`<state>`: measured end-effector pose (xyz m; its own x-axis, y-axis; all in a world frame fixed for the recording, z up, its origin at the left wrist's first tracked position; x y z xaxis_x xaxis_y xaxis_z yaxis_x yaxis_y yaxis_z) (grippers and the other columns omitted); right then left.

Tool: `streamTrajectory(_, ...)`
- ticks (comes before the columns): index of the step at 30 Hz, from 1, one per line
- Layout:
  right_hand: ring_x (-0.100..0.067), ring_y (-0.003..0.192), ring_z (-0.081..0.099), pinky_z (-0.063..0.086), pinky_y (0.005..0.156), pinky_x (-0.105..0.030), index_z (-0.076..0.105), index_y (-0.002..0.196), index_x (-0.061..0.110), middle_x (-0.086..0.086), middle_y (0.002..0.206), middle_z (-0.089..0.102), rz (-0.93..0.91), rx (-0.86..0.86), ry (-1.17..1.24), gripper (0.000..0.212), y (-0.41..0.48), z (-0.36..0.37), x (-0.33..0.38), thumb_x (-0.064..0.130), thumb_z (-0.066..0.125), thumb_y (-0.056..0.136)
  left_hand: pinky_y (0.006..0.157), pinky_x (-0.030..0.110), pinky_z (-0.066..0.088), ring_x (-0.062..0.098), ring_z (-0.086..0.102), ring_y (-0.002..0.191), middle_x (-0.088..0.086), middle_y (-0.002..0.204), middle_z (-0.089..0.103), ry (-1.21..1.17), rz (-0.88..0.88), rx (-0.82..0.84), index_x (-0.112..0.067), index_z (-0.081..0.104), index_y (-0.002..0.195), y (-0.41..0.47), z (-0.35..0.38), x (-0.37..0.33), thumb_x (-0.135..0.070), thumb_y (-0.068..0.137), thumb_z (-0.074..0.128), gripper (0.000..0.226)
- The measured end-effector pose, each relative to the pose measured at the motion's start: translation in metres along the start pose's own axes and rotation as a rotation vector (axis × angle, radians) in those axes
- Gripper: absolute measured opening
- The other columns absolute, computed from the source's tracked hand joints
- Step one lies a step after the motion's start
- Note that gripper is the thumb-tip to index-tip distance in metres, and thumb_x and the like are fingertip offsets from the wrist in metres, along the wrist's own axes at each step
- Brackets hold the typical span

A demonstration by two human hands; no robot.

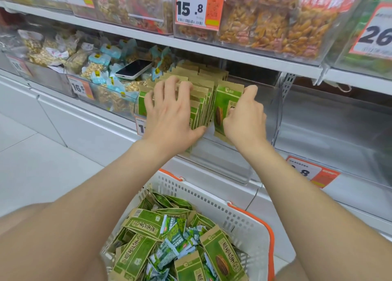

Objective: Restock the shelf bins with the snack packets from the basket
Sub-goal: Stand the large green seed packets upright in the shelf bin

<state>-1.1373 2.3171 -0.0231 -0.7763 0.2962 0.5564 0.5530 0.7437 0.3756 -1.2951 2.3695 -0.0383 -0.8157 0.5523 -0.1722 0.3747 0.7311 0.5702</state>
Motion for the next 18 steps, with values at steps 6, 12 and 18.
streamTrajectory(6,-0.04,0.121,0.059,0.05,0.089,-0.047,0.031,0.147,0.006,-0.018,0.132,0.06,0.389,0.056,0.109,0.06,0.049,0.025,-0.011,0.006,0.061,0.096,0.121,0.068,0.017,0.042,0.018,0.154,0.011,0.163,0.029,0.085,-0.005,0.098,-0.022,0.038,0.146,0.024,0.013,0.0,-0.065,0.07,0.078,0.097)
streamTrajectory(12,-0.04,0.13,0.051,0.047,0.093,-0.045,0.03,0.148,0.01,-0.018,0.137,0.058,0.524,-0.085,0.213,0.062,0.091,0.054,-0.014,0.003,0.061,0.095,0.121,0.068,0.017,0.046,0.035,0.143,0.007,0.15,0.045,0.124,-0.027,0.114,-0.024,0.039,0.145,0.031,0.023,-0.002,-0.053,0.066,0.081,0.094)
streamTrajectory(18,-0.042,0.144,0.034,0.037,0.107,-0.043,0.013,0.163,0.018,-0.019,0.163,0.022,0.507,-0.034,0.262,0.081,0.108,0.069,-0.025,0.013,0.059,0.096,0.118,0.066,0.022,0.045,0.039,0.138,0.007,0.146,0.048,0.148,0.0,0.081,-0.025,0.04,0.144,0.035,0.026,0.002,-0.057,0.064,0.08,0.095)
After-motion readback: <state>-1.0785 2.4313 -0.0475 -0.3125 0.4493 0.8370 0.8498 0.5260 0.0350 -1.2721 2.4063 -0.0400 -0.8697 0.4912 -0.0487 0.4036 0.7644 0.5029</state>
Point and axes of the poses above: each hand's wrist, its own y-axis towards the middle knuckle, its own z-axis out of the palm, x = y × z, the point moved 1 cm from there along y, towards the middle knuckle
